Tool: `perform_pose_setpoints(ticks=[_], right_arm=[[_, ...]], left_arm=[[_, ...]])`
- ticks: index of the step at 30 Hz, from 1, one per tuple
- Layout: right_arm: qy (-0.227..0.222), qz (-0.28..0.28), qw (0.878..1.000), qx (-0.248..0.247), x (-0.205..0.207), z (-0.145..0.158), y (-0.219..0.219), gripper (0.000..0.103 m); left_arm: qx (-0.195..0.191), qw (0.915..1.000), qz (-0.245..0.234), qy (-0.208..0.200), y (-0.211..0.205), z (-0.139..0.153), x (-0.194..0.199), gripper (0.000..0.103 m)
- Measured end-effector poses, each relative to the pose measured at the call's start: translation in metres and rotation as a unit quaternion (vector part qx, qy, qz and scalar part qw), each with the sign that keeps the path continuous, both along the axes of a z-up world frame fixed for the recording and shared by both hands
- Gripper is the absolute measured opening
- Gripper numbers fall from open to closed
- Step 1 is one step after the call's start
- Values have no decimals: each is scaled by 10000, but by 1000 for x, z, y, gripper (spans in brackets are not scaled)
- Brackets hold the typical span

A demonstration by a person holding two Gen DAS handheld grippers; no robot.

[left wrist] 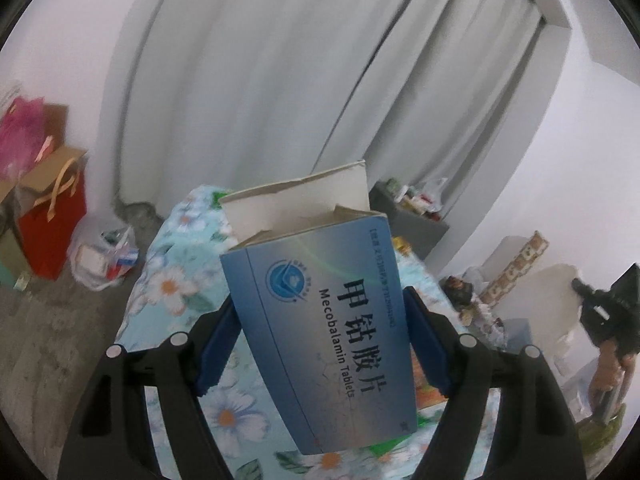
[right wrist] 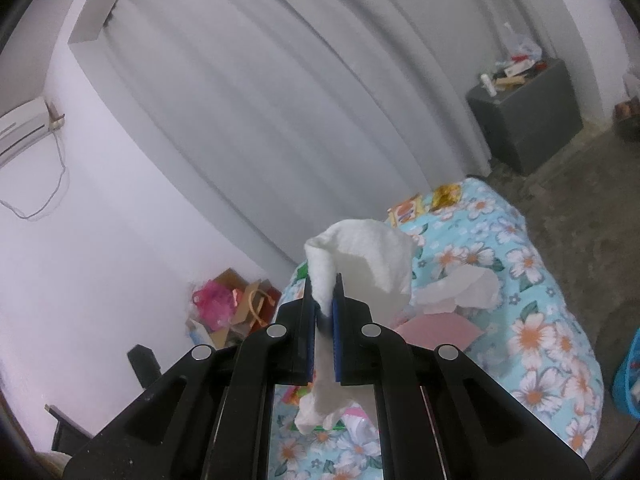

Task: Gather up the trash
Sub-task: 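Lift the Mecobalamin box and white tissues off the bed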

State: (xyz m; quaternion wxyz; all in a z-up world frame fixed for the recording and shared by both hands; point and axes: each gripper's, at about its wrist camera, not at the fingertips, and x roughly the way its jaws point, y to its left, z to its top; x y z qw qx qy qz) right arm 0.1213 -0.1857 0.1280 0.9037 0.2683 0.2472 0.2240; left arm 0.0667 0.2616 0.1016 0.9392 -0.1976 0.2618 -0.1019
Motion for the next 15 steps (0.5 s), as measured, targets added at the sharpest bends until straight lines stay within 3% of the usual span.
perform_pose_setpoints(ticks=[8,15], right_arm=[[-159,-402,9988,246,-36,-6,-31,5],[-176,-884,9952,389,-70,-16,-75,5]], left_arm=[[88,9972,-610,-418,-44,41,4,76],[64,9881,-1451,-511,-120,60,13,76]])
